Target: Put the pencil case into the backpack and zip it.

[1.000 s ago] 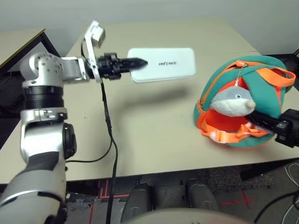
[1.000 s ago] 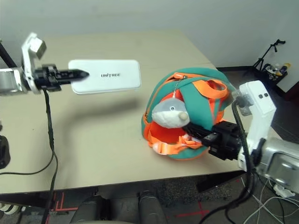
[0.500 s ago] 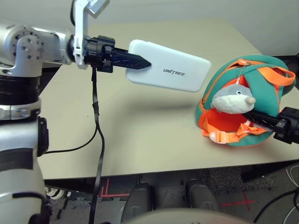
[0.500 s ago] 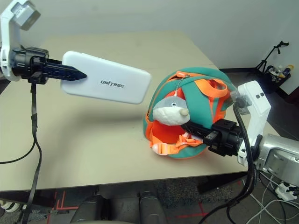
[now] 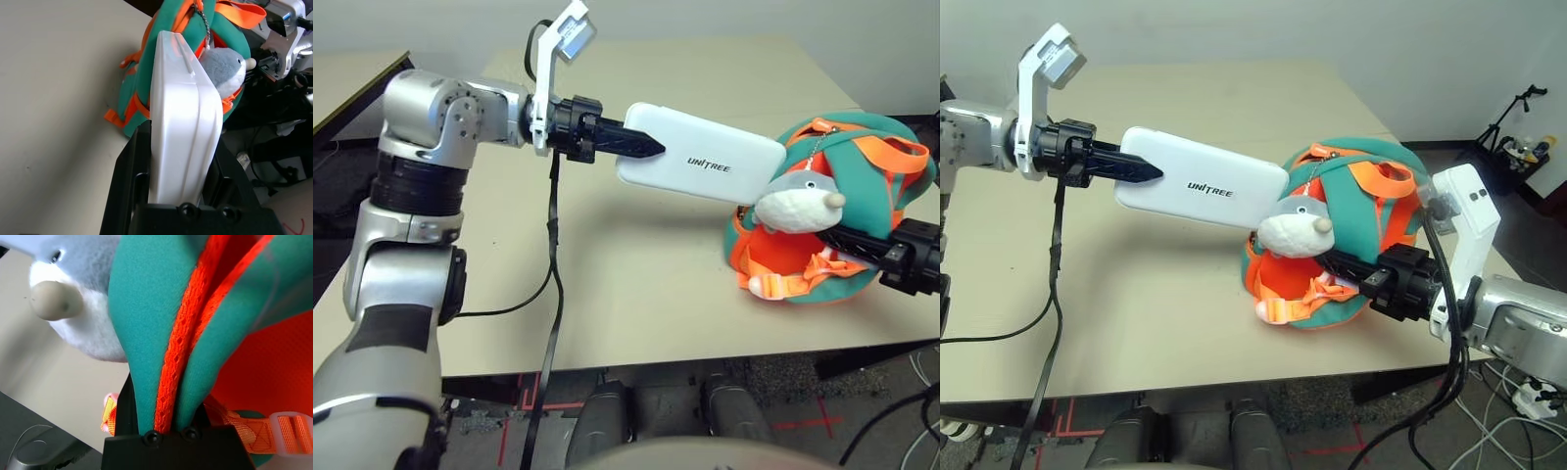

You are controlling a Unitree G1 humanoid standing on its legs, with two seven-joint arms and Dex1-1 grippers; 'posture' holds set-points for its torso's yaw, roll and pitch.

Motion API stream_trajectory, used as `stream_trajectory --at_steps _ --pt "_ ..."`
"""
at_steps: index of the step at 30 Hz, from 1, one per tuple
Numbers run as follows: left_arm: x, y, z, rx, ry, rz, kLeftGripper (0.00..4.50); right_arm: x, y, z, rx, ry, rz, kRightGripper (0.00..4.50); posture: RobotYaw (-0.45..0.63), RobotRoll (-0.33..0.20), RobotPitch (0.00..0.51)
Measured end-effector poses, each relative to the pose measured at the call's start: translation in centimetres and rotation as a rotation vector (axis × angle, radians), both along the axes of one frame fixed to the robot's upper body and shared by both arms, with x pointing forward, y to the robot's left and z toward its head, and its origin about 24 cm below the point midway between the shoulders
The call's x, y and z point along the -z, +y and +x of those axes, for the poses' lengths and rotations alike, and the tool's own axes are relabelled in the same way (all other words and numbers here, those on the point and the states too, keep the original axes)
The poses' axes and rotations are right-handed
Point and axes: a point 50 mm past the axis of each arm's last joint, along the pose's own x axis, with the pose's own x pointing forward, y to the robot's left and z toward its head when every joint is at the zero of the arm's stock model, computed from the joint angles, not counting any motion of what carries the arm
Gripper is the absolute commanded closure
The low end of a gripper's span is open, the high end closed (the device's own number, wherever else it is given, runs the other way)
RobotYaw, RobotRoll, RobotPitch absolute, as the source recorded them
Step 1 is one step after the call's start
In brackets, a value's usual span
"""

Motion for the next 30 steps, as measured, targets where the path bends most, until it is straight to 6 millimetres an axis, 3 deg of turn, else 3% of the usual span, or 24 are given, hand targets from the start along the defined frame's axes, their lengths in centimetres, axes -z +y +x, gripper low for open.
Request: stream_trajectory --at_steps 10,16,30 --pt "0.2 -0.6 0.9 0.041 0.001 -0.002 3.10 0.7 -0.1 -1.5 0.030 0.013 0.013 4.35 -0.18 0.000 0.076" --pt "0.2 -2.3 -0.1 0.117 0.014 0.006 3.10 0.8 -0.2 -1.7 0.042 0.017 0.014 4.35 -0.18 0.000 0.085" --pt "-0.4 -2.5 -2.3 0.122 0.035 0.004 3.12 1.0 -1.6 -1.0 0.105 0.024 -0.008 4.35 -0.12 0.000 0.077"
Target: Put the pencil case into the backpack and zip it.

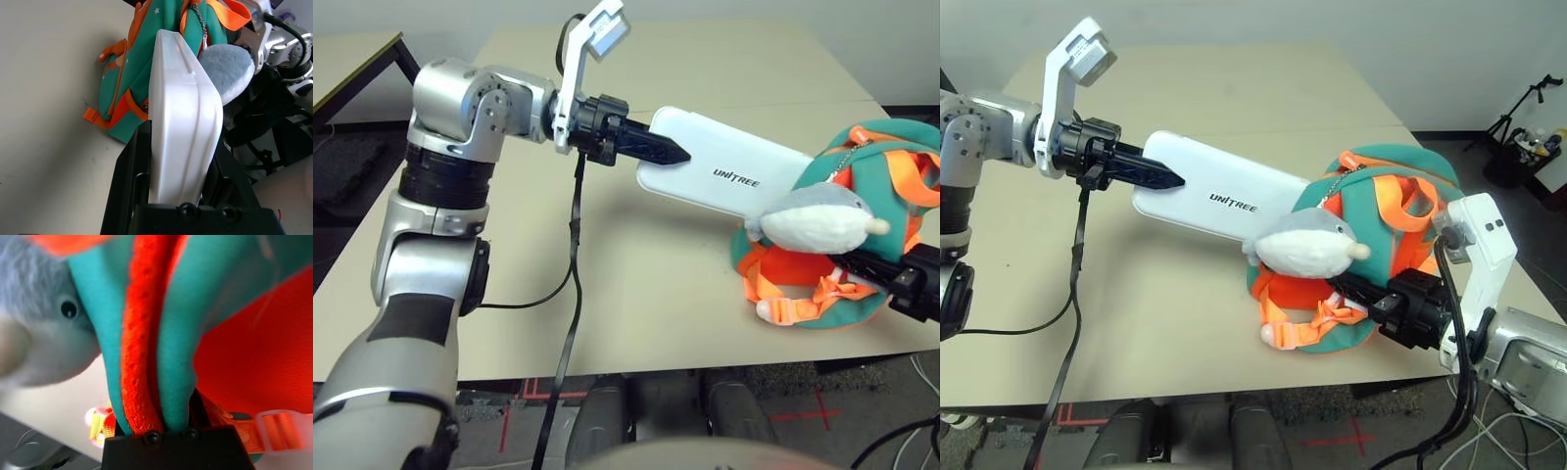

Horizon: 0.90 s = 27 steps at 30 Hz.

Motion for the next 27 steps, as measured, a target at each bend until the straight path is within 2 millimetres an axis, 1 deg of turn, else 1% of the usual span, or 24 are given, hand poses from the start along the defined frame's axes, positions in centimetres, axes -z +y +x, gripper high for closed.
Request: stream_trajectory --at_steps 7,13,19,23,27 --pt "-1.4 1.0 -1.0 -0.019 -0.025 -0.033 3.12 0.5 -0.5 0.5 0.009 0.003 -0.006 4.35 -0.13 0.000 0.064" --pt "-1.7 1.3 -1.6 -0.018 -0.011 -0.038 3.12 1.0 -0.7 0.6 0.031 -0.003 0.008 4.35 -0.14 0.000 0.051" --pt "-1.3 0.3 -1.5 -0.003 -0.004 -0.047 3.12 1.2 -0.5 0.9 0.031 -0.015 0.013 4.35 -0.16 0.000 0.045" --pt "-0.4 -0.6 -1.1 0.016 -0.003 -0.053 3.12 1.4 -0.3 1.2 0.032 -0.024 0.012 4.35 -0.17 0.000 0.045" --pt "0.0 -1.2 -0.6 0.013 -0.039 -0.052 3.12 1.5 0.0 1.5 0.027 -0.036 0.014 4.35 -0.18 0.000 0.052"
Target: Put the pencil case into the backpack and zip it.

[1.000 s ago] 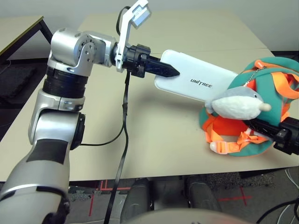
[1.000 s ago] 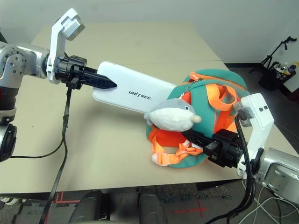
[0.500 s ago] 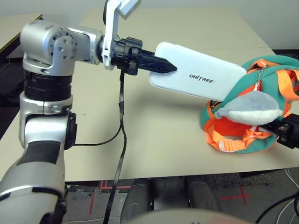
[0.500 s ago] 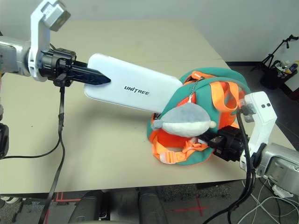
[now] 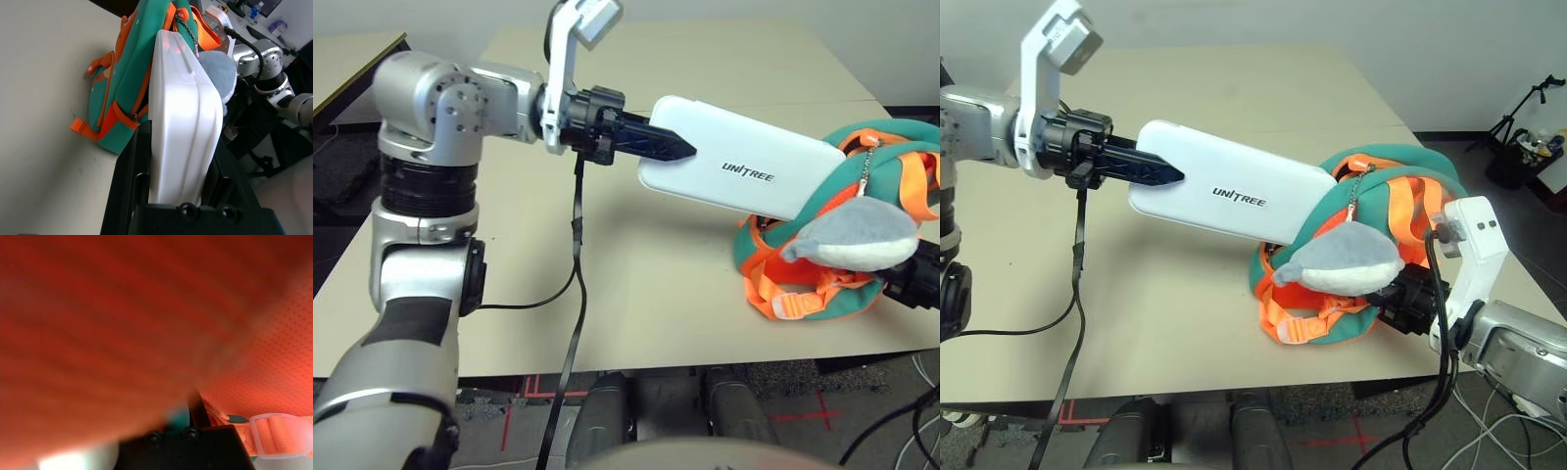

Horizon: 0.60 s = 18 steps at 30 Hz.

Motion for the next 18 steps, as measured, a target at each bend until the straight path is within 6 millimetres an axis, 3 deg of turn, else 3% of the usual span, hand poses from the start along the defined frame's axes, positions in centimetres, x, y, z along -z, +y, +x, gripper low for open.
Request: stream_trajectory --at_steps 7,12,18 --pt "1.1 -0.7 1.9 -0.034 -0.054 0.028 3.12 0.2 1.1 0.3 -0.013 -0.044 0.039 4.35 -0.20 0.000 0.063" --pt "0.4 -1.1 2.0 -0.011 -0.101 0.034 3.12 0.8 1.9 0.3 -0.007 -0.052 0.071 4.35 -0.21 0.000 0.067" --pt "1.1 -2.0 2.2 0.025 -0.122 0.070 3.12 1.1 2.2 0.3 0.005 -0.064 0.074 4.35 -0.21 0.000 0.071"
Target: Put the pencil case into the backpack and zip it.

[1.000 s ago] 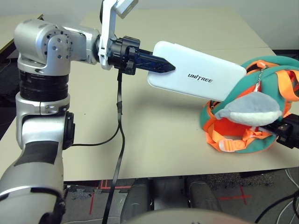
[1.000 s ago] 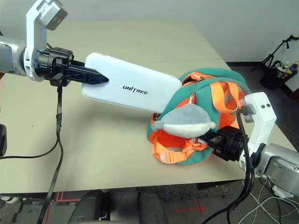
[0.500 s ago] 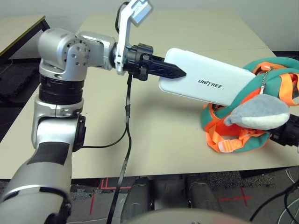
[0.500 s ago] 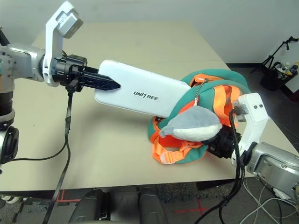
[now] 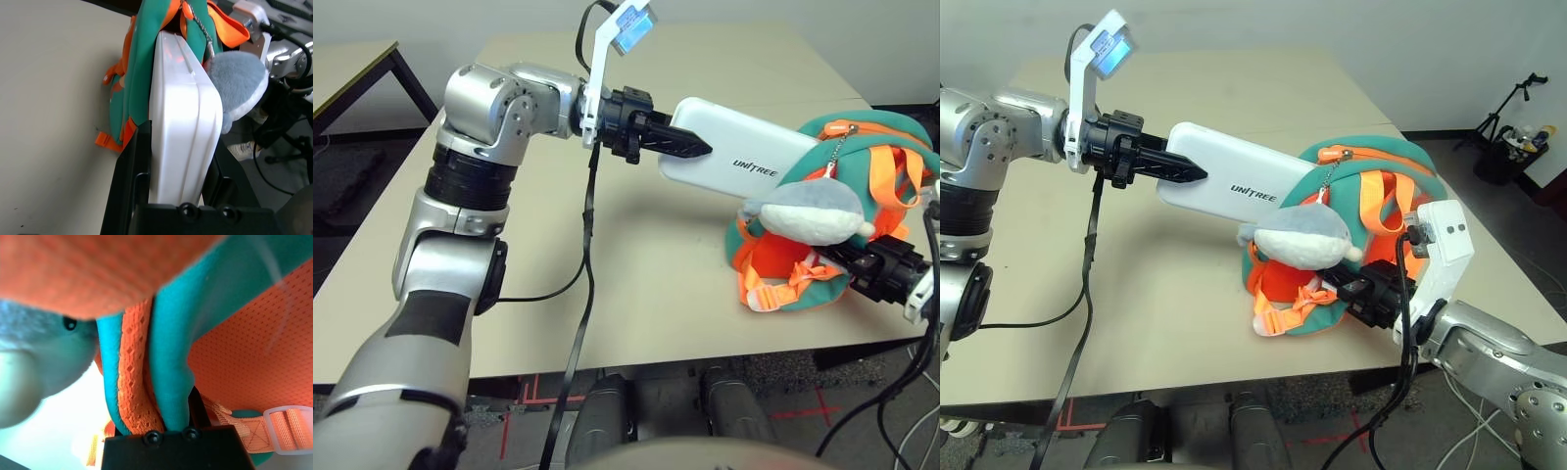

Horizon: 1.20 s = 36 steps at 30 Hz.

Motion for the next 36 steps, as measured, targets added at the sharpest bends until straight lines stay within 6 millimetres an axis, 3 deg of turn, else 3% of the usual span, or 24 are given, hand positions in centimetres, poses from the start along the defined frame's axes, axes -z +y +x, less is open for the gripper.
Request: stream_trajectory --at_steps 14,23,35,36 --pt "3.3 -5.6 1.6 0.073 -0.006 0.100 3.12 -0.1 0.1 0.1 -0.007 -0.003 -0.012 4.35 -0.20 0.000 0.066" --pt "5.3 -9.7 1.5 0.124 -0.052 0.154 3.12 -0.3 -0.2 0.3 -0.014 -0.003 -0.036 4.36 -0.25 0.000 0.087" --pt "5.7 -9.9 1.7 0.149 -0.104 0.194 3.12 0.0 0.2 0.3 0.019 -0.027 -0.017 4.36 -0.29 0.000 0.086" --pt "5.5 -9.6 1.8 0.143 -0.109 0.194 2.38 0.0 0.3 0.4 0.019 -0.030 -0.016 4.36 -0.29 0.000 0.086"
